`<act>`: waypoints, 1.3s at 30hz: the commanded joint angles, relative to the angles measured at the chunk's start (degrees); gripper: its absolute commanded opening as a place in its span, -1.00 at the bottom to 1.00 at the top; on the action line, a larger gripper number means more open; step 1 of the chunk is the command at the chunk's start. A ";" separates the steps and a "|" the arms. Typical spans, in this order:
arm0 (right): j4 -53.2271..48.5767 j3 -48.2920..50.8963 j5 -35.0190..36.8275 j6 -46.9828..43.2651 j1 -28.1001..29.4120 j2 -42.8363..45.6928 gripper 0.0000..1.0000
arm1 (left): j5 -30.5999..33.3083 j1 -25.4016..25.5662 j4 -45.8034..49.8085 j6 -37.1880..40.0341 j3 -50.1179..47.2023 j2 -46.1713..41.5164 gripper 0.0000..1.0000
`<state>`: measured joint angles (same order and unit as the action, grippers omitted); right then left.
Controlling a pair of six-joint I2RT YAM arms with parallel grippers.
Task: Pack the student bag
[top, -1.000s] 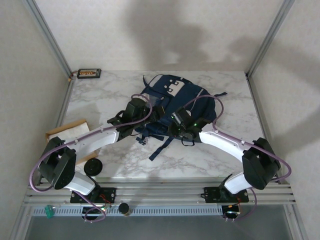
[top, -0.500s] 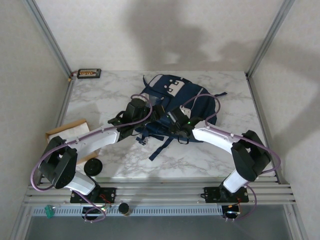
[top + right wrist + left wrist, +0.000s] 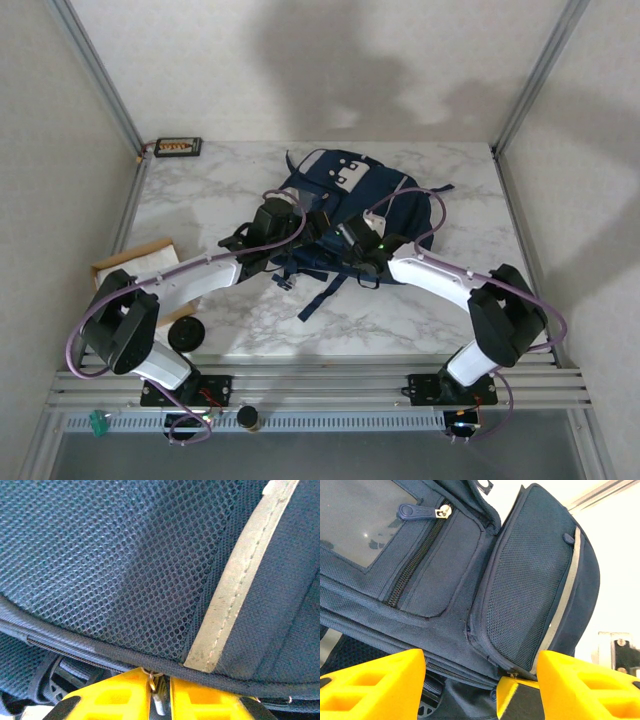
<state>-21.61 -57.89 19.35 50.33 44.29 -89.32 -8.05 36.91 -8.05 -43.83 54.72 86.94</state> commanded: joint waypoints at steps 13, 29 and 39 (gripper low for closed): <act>4.03 3.17 -0.03 -3.88 -0.29 -2.79 -0.61 | -0.91 -0.34 -1.48 -1.29 -0.84 0.95 0.21; 2.59 2.93 -3.39 -11.26 -2.37 3.63 -1.00 | -1.86 0.59 -6.32 -12.38 0.84 7.19 0.12; 4.55 4.18 -8.95 -14.71 -3.76 6.60 -1.00 | -0.57 4.42 -12.06 -20.00 7.92 17.31 -0.11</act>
<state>-18.63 -54.30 11.20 37.58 41.21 -84.42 -9.63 40.03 -16.53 -60.64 59.70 102.91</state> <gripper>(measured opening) 0.060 0.448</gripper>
